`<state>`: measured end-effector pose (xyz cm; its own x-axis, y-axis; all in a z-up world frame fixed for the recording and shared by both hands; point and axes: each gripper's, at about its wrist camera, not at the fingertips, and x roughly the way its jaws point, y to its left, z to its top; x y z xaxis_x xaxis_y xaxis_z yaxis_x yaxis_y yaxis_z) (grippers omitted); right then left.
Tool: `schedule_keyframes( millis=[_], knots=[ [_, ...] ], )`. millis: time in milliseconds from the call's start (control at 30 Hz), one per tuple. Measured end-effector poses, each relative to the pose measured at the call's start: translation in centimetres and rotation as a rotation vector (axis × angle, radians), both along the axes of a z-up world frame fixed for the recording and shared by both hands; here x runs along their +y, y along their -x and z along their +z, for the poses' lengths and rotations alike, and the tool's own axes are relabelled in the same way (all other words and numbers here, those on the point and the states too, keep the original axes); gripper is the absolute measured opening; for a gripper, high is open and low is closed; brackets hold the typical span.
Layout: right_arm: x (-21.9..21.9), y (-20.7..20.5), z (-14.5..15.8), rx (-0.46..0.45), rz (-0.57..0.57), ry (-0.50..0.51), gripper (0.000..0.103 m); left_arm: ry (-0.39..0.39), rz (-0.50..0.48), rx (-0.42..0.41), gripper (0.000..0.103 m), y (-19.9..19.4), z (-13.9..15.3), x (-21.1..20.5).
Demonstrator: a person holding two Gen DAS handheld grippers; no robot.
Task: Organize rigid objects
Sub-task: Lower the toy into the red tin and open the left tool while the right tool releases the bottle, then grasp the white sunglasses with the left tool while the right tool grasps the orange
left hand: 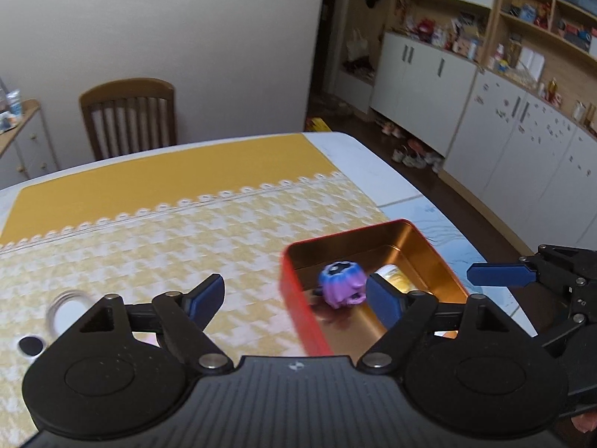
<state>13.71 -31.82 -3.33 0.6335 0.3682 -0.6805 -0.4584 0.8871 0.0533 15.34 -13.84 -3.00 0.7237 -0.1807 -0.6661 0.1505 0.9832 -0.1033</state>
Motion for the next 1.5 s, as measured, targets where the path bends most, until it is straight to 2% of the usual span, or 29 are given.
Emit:
schedule_keyframes(
  millis=[167, 367, 467, 767, 1233, 1500],
  knots=[
    [2.2, 0.9, 0.6, -0.008, 0.046, -0.029, 0.094, 0.010, 0.082, -0.007, 0.084, 2.0, 0.1, 3.3],
    [5.3, 1.9, 0.7, -0.035, 0.114, -0.044, 0.102, -0.022, 0.173, -0.056, 0.088, 4.6, 0.3, 6.9],
    [6.9, 2.4, 0.6, -0.038, 0.146, -0.049, 0.103, -0.031, 0.222, -0.067, 0.093, 5.8, 0.3, 9.2],
    [11.5, 3.9, -0.8, -0.012, 0.215, -0.034, 0.103, -0.005, 0.373, -0.053, 0.094, 7.8, -0.8, 15.5],
    [16.3, 4.1, -3.2, 0.014, 0.264, 0.010, 0.102, -0.034, 0.460, 0.034, 0.094, 7.6, -4.9, 20.5],
    [18.5, 2.8, -5.0, 0.045, 0.261, 0.054, 0.093, -0.066, 0.482, 0.073, 0.094, 6.0, -7.3, 21.9]
  ],
)
